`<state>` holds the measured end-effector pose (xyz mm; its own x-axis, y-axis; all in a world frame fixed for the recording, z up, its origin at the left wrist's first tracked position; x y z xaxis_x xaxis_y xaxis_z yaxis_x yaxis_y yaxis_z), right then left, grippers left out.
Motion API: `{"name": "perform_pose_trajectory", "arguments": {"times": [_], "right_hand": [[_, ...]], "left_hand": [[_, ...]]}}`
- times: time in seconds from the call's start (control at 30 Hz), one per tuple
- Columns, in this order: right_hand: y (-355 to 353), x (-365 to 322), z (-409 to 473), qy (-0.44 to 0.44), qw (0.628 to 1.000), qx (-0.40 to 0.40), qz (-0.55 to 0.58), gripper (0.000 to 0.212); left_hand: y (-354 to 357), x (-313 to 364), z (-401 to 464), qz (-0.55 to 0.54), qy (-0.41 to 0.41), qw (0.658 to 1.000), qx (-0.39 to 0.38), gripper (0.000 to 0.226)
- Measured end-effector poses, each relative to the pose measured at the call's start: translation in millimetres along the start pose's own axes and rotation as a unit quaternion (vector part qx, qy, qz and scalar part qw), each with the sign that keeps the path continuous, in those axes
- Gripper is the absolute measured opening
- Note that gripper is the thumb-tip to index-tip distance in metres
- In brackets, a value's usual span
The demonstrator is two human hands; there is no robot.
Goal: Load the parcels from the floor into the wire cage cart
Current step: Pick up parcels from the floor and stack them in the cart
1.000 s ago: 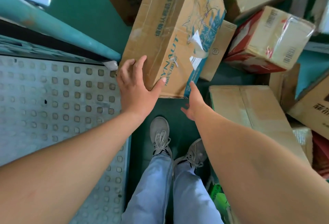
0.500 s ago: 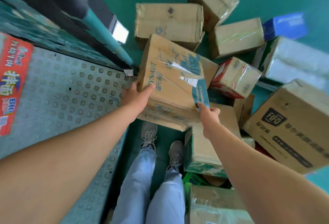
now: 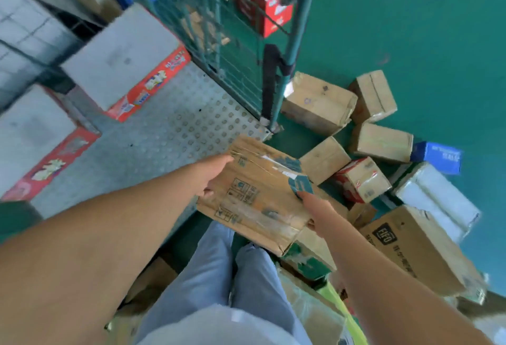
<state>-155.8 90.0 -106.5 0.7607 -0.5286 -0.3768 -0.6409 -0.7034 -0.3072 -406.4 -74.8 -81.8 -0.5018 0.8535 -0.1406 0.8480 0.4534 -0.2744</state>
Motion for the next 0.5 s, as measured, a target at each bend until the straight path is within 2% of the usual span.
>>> {"name": "perform_pose_trajectory", "arguments": {"times": [0.07,0.13,0.23,0.4,0.5], "right_hand": [[16.9,-22.5,-24.9,-0.041,0.998,-0.044,-0.035,0.044],[37.8,-41.8,-40.6,-0.088,0.99,-0.086,-0.076,0.049],[73.6,-69.6,-64.7,-0.14,0.973,-0.12,-0.141,0.062],[147.2,-114.9,-126.8,-0.215,0.935,-0.161,-0.229,0.056],[199.1,-131.6,-150.8,-0.244,0.908,-0.188,-0.283,0.06]], "left_hand": [[-28.1,-33.4,-16.5,-0.066,-0.007,0.998,-0.007,0.046],[-58.1,-66.2,-27.5,-0.119,-0.018,0.993,-0.005,0.038],[-96.9,-116.1,-34.4,-0.196,-0.038,0.98,-0.011,0.041],[-150.2,-192.7,-32.5,-0.332,-0.044,0.942,-0.035,0.051],[-181.1,-234.5,-27.5,-0.394,-0.037,0.918,-0.041,0.044]]}}
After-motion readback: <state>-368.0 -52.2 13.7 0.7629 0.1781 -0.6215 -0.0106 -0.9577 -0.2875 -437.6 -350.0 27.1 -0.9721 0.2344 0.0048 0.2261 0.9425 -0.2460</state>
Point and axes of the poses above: each hand's wrist, its own z-axis towards the middle knuckle, its own y-axis out of the palm, x = y × z, the point moved 5 cm from there along z, towards the middle knuckle, and after that the axes turned 15 degrees about -y, right-handed, at the moved point
